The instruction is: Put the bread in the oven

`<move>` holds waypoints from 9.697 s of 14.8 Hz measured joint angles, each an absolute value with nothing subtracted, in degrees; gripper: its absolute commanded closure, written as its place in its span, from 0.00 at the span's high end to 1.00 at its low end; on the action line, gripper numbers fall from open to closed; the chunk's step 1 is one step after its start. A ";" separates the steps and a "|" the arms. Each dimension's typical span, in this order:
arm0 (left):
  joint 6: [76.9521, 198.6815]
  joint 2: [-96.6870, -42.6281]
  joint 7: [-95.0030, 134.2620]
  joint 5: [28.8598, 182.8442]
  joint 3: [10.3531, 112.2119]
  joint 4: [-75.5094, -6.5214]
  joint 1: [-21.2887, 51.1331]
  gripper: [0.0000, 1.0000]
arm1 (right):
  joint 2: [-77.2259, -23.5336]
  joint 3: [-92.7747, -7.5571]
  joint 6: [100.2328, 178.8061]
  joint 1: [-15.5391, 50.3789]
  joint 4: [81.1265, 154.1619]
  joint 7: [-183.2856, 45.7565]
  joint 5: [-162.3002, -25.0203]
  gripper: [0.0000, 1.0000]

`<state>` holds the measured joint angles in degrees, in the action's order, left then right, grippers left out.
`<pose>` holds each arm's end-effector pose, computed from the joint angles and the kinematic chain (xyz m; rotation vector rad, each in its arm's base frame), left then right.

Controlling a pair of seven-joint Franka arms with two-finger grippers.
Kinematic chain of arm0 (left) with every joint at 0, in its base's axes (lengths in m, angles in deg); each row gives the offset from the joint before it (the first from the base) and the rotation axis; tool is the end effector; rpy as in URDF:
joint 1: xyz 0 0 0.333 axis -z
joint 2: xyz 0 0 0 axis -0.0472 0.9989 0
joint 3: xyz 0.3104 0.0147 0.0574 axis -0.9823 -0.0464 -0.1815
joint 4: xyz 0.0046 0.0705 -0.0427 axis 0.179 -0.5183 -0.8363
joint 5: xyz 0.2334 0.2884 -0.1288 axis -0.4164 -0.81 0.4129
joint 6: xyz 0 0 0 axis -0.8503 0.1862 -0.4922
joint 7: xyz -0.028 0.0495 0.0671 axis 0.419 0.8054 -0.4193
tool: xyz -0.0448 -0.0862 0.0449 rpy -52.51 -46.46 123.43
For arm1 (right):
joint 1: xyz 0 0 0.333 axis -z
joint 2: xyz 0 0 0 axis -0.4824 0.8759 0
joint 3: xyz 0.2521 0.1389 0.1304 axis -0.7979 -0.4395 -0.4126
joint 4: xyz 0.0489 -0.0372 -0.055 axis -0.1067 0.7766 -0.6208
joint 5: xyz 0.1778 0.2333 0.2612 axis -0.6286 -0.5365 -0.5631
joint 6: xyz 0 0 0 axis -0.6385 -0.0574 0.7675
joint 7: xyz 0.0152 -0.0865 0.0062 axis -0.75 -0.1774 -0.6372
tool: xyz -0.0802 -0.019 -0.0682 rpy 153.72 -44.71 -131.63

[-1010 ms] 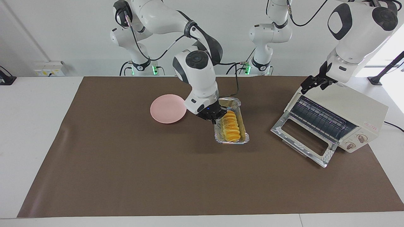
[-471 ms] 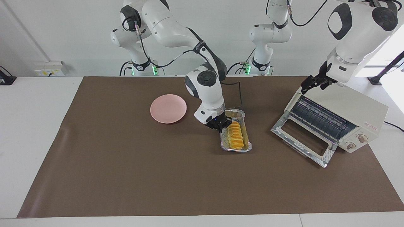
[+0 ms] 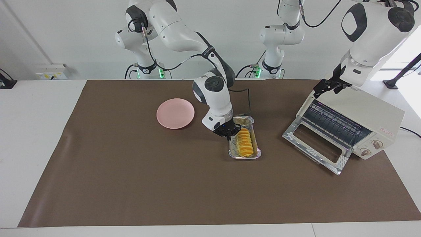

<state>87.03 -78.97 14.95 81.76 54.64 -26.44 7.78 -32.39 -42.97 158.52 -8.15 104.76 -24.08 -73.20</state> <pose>0.5481 -0.0162 0.5778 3.1192 0.2546 -0.2121 0.5707 0.4325 0.3213 -2.8966 0.1560 -0.1335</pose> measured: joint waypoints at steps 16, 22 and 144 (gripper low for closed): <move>98.72 -79.19 25.52 81.95 56.70 -28.24 22.24 1.00 | -51.89 -41.01 126.56 17.76 102.89 -58.49 -73.05 1.00; 112.98 -70.38 34.11 81.96 56.89 -32.14 35.65 1.00 | -54.05 -40.94 118.30 27.48 102.92 -75.73 -68.96 1.00; 86.22 -77.94 5.50 82.17 56.04 -21.28 5.29 1.00 | -67.40 -42.08 113.14 28.52 110.76 -66.41 -63.77 1.00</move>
